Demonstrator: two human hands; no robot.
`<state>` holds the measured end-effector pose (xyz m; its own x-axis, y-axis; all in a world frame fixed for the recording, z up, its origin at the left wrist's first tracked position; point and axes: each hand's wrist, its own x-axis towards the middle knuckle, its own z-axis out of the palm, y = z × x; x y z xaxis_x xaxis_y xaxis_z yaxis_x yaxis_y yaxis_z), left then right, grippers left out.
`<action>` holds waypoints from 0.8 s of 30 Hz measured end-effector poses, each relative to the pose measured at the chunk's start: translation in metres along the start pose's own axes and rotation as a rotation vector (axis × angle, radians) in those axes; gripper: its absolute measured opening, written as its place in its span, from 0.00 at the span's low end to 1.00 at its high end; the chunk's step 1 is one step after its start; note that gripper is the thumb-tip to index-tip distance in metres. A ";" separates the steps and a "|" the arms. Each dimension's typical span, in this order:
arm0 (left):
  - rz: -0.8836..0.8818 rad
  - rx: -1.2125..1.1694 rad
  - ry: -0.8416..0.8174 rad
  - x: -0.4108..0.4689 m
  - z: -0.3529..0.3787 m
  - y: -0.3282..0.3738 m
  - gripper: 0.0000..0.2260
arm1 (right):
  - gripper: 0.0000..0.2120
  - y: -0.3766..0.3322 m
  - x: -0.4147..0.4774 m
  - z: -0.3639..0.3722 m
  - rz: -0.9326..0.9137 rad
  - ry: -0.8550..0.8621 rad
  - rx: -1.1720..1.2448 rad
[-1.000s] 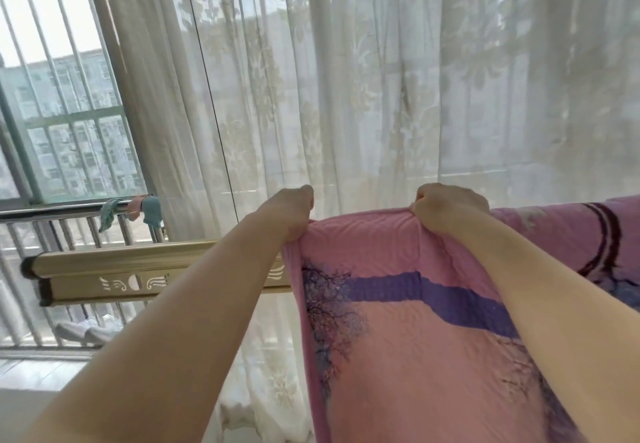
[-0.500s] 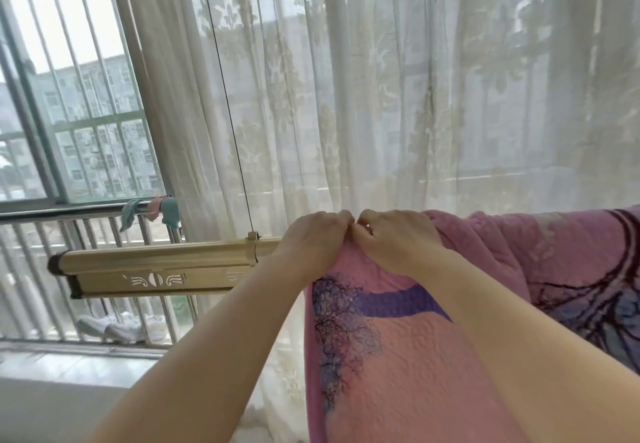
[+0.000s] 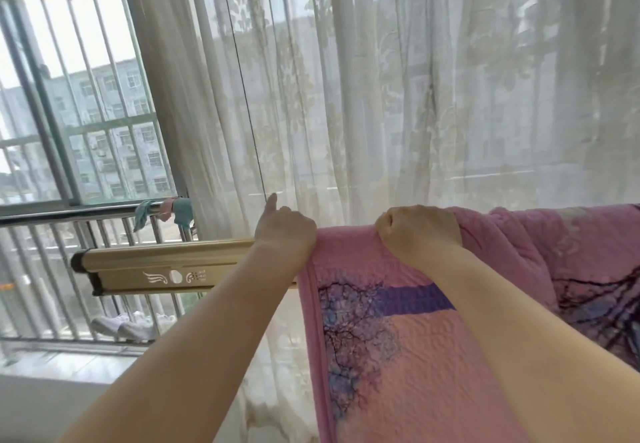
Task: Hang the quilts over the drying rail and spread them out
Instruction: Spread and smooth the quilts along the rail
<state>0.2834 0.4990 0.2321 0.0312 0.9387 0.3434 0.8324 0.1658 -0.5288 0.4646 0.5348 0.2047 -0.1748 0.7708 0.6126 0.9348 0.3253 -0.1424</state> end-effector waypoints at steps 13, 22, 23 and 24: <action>0.213 -0.570 0.460 -0.027 0.017 0.049 0.25 | 0.21 0.006 -0.001 0.001 -0.036 0.004 -0.005; -0.041 -0.518 0.169 -0.010 -0.001 0.077 0.33 | 0.15 0.061 0.013 -0.033 -0.046 0.145 -0.049; -0.053 -0.527 0.152 -0.007 -0.004 0.079 0.33 | 0.16 0.077 0.015 -0.036 0.020 0.072 -0.107; -0.053 -0.540 0.144 -0.004 -0.006 0.082 0.33 | 0.17 0.089 0.014 -0.037 0.084 -0.012 -0.120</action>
<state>0.3550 0.5068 0.1916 0.0256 0.8763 0.4811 0.9988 -0.0027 -0.0483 0.5566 0.5548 0.2292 -0.0974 0.7992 0.5932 0.9765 0.1918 -0.0980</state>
